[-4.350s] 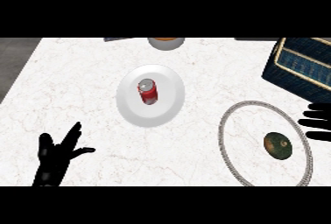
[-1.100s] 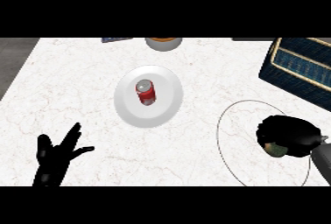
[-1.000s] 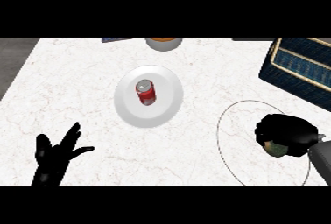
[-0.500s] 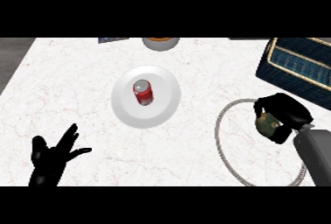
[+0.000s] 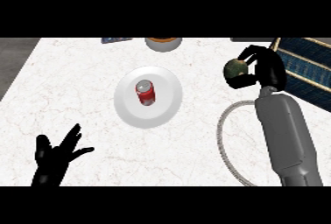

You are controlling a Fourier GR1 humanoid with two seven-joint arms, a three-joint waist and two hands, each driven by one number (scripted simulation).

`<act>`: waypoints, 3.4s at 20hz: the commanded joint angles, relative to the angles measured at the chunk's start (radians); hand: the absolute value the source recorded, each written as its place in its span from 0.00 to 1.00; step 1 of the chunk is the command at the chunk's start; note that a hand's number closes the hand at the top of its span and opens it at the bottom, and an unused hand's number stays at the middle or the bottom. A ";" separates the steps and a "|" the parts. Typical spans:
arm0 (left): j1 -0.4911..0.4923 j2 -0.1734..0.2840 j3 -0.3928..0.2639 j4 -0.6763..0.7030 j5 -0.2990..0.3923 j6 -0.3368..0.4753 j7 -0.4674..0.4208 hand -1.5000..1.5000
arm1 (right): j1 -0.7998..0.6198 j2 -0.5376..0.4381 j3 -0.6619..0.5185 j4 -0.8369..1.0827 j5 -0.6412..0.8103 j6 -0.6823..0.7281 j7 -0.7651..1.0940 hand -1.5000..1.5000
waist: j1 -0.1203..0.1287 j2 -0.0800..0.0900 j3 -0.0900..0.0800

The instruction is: Pick the squash from the placemat and place it in the basket

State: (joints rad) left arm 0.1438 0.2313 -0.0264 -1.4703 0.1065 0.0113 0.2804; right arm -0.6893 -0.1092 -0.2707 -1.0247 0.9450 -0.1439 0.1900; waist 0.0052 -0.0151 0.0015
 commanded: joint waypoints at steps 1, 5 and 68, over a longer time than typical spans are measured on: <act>-0.004 -0.014 -0.014 0.031 -0.017 0.016 0.025 0.50 | -0.176 0.085 -0.072 -0.100 0.021 -0.175 0.263 1.00 | 0.001 0.004 -0.005; -0.018 0.006 0.002 0.040 -0.005 -0.005 0.027 0.50 | -0.382 0.045 -0.070 -0.117 0.150 -0.163 0.543 1.00 | 0.005 0.008 -0.005; -0.016 -0.061 0.015 0.019 -0.077 -0.007 0.023 0.50 | -0.394 -0.645 -0.338 0.623 -0.098 -0.359 0.132 0.00 | 0.009 0.018 -0.001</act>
State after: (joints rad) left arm 0.1148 0.1847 0.0035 -1.4571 0.0419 -0.0023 0.2702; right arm -1.0839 -0.7723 -0.6005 -0.3607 0.8795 -0.4704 0.3164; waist 0.0229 0.0016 0.0067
